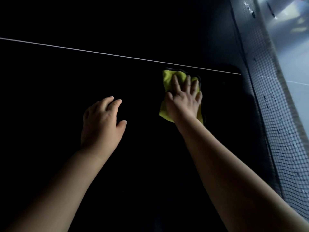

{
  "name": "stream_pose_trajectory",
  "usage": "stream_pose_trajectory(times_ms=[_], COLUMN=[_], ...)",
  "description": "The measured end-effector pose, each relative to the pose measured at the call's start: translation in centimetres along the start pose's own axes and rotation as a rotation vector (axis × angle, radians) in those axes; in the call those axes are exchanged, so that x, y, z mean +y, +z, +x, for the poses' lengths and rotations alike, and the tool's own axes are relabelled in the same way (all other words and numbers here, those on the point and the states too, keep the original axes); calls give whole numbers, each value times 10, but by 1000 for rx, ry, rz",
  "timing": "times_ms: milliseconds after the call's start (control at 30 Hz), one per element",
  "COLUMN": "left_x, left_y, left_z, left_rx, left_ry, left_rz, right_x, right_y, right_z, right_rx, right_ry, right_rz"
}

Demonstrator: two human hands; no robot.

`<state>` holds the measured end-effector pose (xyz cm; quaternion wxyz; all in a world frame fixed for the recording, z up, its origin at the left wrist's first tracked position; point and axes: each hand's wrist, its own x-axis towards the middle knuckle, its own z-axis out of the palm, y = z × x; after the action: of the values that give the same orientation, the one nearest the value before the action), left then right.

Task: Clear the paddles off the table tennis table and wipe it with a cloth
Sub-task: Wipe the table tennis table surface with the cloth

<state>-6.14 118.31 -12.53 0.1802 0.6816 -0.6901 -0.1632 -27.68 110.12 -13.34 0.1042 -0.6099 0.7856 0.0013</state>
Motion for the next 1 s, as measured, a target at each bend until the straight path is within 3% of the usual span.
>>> stream_pose_trajectory(times_ms=[267, 433, 667, 1000], left_x=[-58, -63, -11, 106], left_y=[-36, -38, -12, 62], left_z=[-4, -5, 0, 15], left_rx=[-18, -18, -22, -33], left_ry=[-130, -185, -170, 28], left_rz=[75, 148, 176, 74], right_x=[-155, -181, -138, 78], right_y=[31, 35, 27, -17], right_z=[-13, 5, 27, 94], right_rx=[-35, -54, -18, 50], right_ry=[-368, -576, -654, -299], right_rz=[-2, -11, -25, 19])
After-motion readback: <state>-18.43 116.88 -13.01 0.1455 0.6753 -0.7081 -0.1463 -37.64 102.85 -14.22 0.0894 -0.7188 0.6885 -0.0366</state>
